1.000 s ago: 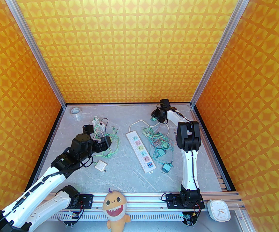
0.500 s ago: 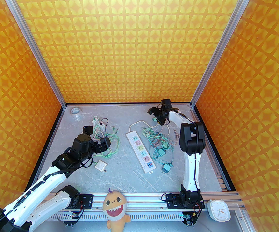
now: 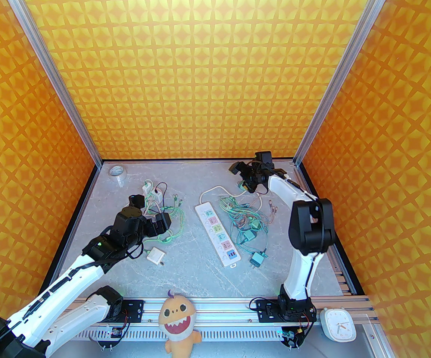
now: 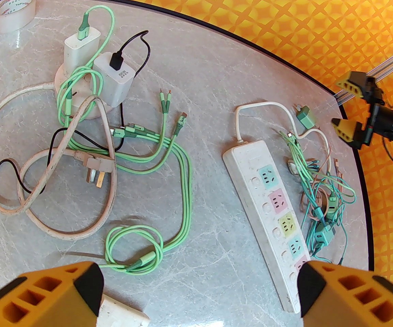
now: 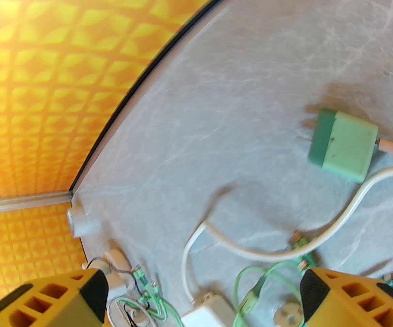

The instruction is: Pull the plug off the socket

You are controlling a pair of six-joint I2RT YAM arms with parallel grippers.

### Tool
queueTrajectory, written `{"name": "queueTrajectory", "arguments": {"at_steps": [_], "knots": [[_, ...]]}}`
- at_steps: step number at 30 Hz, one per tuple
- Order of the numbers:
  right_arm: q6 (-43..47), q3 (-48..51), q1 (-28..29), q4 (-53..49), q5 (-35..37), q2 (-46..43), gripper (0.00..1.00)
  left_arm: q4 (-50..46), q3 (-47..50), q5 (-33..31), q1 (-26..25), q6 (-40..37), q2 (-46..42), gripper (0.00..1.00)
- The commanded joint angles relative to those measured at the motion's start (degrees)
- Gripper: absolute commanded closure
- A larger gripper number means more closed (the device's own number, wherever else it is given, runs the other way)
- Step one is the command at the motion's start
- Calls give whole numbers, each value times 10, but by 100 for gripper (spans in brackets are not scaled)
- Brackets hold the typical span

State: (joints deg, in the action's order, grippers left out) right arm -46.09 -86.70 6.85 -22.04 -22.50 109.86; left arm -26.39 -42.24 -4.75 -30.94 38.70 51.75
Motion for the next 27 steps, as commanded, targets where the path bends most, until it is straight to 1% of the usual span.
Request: {"name": "queueTrajectory", "arguments": {"at_steps": [1, 4, 9, 14, 18, 21, 25, 27], "knots": [[36, 33, 28, 22, -5, -51, 2, -11, -4, -15, 11, -9, 10, 1], [64, 70, 58, 44, 5, -83, 1, -16, 0, -20, 29, -13, 21, 1], [111, 122, 111, 64, 35, -121, 2, -32, 3, -21, 73, -25, 34, 1], [140, 172, 155, 102, 49, -137, 2, -13, 9, -22, 113, -37, 59, 1], [152, 197, 185, 128, 47, -140, 2, 8, -17, -22, 142, -72, 111, 1], [159, 215, 202, 140, 53, -150, 1, 28, -46, -19, 167, -110, 178, 1], [158, 235, 209, 156, 56, -167, 1, 56, -90, 11, 205, -121, 250, 1], [155, 240, 211, 159, 55, -173, 2, 78, -114, 21, 208, -137, 284, 1]]}}
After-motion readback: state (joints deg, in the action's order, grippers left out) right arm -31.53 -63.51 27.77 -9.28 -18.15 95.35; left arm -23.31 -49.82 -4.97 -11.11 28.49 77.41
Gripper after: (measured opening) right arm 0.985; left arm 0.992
